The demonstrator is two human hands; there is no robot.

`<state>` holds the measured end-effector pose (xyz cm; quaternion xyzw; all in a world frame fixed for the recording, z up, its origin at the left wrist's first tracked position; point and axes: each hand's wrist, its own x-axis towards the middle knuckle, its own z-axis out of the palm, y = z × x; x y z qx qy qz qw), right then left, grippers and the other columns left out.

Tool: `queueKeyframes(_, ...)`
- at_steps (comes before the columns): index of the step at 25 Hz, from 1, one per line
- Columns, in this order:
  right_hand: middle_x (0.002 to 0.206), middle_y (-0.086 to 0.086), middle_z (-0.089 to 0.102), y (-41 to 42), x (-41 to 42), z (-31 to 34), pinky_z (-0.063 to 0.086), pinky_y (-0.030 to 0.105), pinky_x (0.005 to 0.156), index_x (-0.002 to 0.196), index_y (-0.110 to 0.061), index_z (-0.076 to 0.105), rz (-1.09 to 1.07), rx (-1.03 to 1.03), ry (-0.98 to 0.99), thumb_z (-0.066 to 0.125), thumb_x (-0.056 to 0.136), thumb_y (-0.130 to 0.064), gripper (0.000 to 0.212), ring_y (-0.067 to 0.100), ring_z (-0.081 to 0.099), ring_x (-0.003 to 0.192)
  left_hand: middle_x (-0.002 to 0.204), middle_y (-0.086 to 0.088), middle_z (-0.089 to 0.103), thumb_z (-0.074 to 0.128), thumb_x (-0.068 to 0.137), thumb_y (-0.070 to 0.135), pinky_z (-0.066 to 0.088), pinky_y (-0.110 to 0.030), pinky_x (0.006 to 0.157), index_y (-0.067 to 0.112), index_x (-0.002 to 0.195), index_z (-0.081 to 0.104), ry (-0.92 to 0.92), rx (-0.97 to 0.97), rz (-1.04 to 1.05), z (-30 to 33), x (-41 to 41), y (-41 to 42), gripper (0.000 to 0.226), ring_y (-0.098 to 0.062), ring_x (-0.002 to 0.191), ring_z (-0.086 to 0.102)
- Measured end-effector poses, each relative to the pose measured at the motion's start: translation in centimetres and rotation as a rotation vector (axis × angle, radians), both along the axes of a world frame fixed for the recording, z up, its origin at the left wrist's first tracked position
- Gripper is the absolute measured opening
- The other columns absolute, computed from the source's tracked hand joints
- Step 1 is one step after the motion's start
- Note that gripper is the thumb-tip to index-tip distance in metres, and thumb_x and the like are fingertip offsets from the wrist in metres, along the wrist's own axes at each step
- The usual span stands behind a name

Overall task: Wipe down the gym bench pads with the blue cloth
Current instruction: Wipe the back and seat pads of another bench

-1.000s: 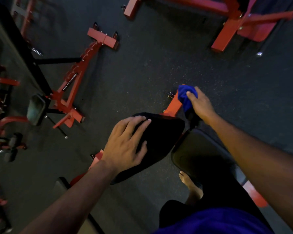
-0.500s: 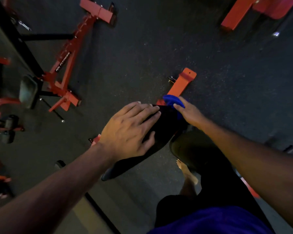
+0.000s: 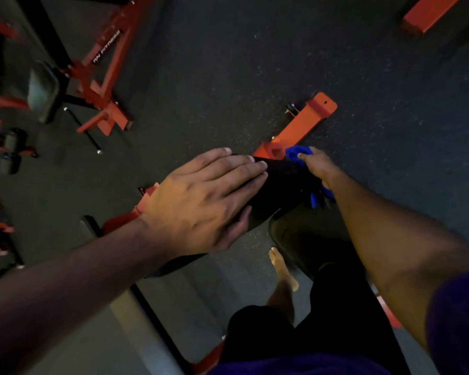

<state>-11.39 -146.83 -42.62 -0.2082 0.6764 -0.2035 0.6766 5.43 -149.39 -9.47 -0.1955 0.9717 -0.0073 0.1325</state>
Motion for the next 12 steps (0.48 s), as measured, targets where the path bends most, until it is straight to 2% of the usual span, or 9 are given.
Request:
queueKeyframes(3,0.099,-0.004,0.066,0.9,0.0,3.4,0.04,0.031,0.072,0.099,-0.038,0.059,0.054,-0.138,0.087,0.053,0.095,-0.032,0.009,0.015,0.06,0.089,0.146,-0.004,0.06,0.054,0.099,0.034,0.041,-0.042,0.116,0.011,0.137,0.065,-0.006,0.006,0.013,0.0,0.0,0.1,0.046,-0.021,0.135,0.057)
queueKeyframes(5,0.093,-0.016,0.062,3.0,1.0,5.5,0.038,0.026,0.068,0.102,-0.045,0.055,0.006,-0.225,0.094,0.049,0.092,-0.043,0.012,0.003,0.056,0.084,0.145,-0.005,0.06,0.055,0.099,0.034,0.04,-0.041,0.116,0.011,0.137,0.065,-0.002,0.001,0.013,0.0,0.2,0.2,0.046,-0.021,0.135,0.057)
queueKeyframes(7,0.103,-0.012,0.062,3.9,1.5,5.4,0.041,0.03,0.077,0.114,-0.04,0.054,-0.064,-0.247,0.116,0.048,0.095,-0.041,0.021,0.01,0.057,0.094,0.145,-0.004,0.06,0.054,0.099,0.034,0.039,-0.041,0.117,0.011,0.137,0.065,-0.006,-0.001,0.009,0.0,0.0,0.2,0.046,-0.021,0.135,0.056)
queueKeyframes(10,0.121,0.005,0.063,1.6,0.9,2.0,0.043,0.034,0.095,0.126,-0.022,0.059,-0.098,-0.065,0.131,0.05,0.099,-0.029,0.029,0.023,0.057,0.112,0.146,-0.004,0.06,0.054,0.1,0.034,0.039,-0.041,0.118,0.011,0.138,0.064,-0.005,0.001,0.011,-0.1,0.1,0.2,0.046,-0.021,0.135,0.056)
queueKeyframes(12,0.122,0.01,0.063,0.3,0.5,-0.2,0.045,0.031,0.09,0.126,-0.015,0.061,-0.102,0.053,0.081,0.052,0.099,-0.024,0.03,0.023,0.059,0.107,0.146,-0.004,0.06,0.054,0.1,0.034,0.039,-0.04,0.118,0.011,0.138,0.064,0.007,-0.003,0.005,-0.2,0.2,0.1,0.046,-0.021,0.135,0.056)
